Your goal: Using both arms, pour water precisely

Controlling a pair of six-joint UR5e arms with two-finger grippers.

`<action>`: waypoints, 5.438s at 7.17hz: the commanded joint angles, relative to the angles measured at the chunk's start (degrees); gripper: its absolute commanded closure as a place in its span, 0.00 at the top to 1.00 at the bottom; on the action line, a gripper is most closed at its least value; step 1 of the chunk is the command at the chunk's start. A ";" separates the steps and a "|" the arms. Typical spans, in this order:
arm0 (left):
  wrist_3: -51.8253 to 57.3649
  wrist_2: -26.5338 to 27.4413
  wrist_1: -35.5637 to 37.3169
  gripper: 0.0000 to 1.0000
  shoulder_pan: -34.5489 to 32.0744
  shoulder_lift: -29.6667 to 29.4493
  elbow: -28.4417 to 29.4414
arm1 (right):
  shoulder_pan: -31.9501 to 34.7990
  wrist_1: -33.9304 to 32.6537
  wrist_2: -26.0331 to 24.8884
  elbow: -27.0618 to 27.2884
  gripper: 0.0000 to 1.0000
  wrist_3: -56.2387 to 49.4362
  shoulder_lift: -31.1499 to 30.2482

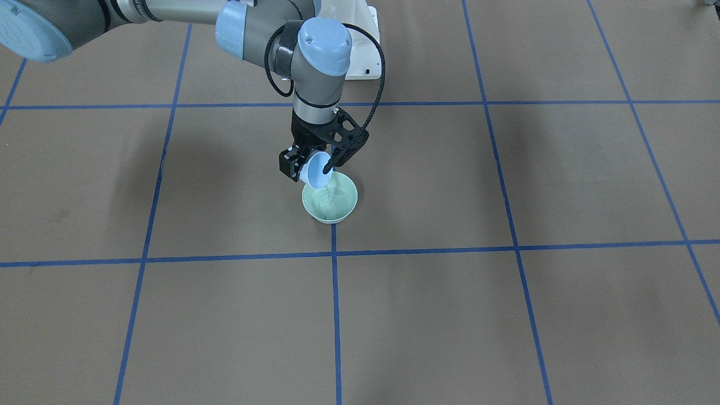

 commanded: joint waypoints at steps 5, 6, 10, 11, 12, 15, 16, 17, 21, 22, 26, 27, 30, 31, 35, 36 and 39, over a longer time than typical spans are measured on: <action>-0.18 0.00 0.09 1.00 0.00 -0.09 -0.10 | 2.65 13.58 0.42 0.70 0.00 3.84 -1.22; -0.87 0.00 0.09 1.00 0.09 -0.17 -0.10 | 3.44 19.09 0.42 0.96 0.00 7.17 -2.52; -6.91 -0.18 -0.18 1.00 0.44 -1.05 -2.29 | 7.65 32.23 -0.71 2.98 0.00 27.02 -5.09; -10.77 -0.26 -0.35 1.00 0.61 -1.23 -3.61 | 8.71 32.16 -2.98 4.55 0.00 32.90 -5.96; -13.51 -0.26 -0.44 1.00 2.09 -2.19 -4.14 | 9.50 32.15 -5.96 7.61 0.00 37.91 -8.49; -24.57 -0.26 -0.88 1.00 8.32 -5.44 -6.07 | 14.06 31.98 -12.64 13.86 0.00 41.57 -16.83; -28.96 -0.18 -0.62 1.00 11.39 -6.06 -8.08 | 14.95 32.07 -15.80 15.36 0.00 44.96 -20.08; -33.27 -0.18 -0.79 1.00 13.77 -6.50 -9.49 | 15.39 32.07 -18.97 16.16 0.00 46.21 -23.42; -51.03 0.17 -1.76 1.00 25.20 -11.23 -13.02 | 15.22 32.24 -35.76 17.31 0.00 57.19 -37.74; -54.89 0.26 -1.93 1.00 27.66 -12.82 -13.11 | 14.61 32.24 -39.35 17.14 0.00 60.95 -40.74; -62.75 5.08 -4.48 1.00 35.75 -16.16 -12.50 | 5.92 32.15 -55.01 9.96 0.00 75.28 -47.97; -63.10 5.10 -4.48 1.00 36.03 -16.26 -12.50 | 4.16 32.15 -57.47 6.62 0.00 79.06 -47.98; -63.11 5.10 -4.48 1.00 36.03 -16.35 -12.50 | 0.73 32.07 -57.58 2.91 0.00 84.97 -47.98; -63.11 5.10 -4.48 1.00 36.03 -16.35 -12.50 | -0.06 32.07 -57.58 1.86 0.31 86.12 -47.98; -63.11 5.10 -4.48 1.00 36.03 -16.35 -12.50 | -0.86 32.07 -57.67 0.96 1.00 86.84 -48.06; -63.11 5.10 -4.48 1.00 36.03 -16.35 -12.50 | -0.78 32.07 -57.67 1.49 1.00 86.40 -47.98; -63.11 5.10 -4.48 1.00 36.03 -16.35 -12.50 | 0.71 32.07 -58.99 8.92 1.00 84.64 -52.60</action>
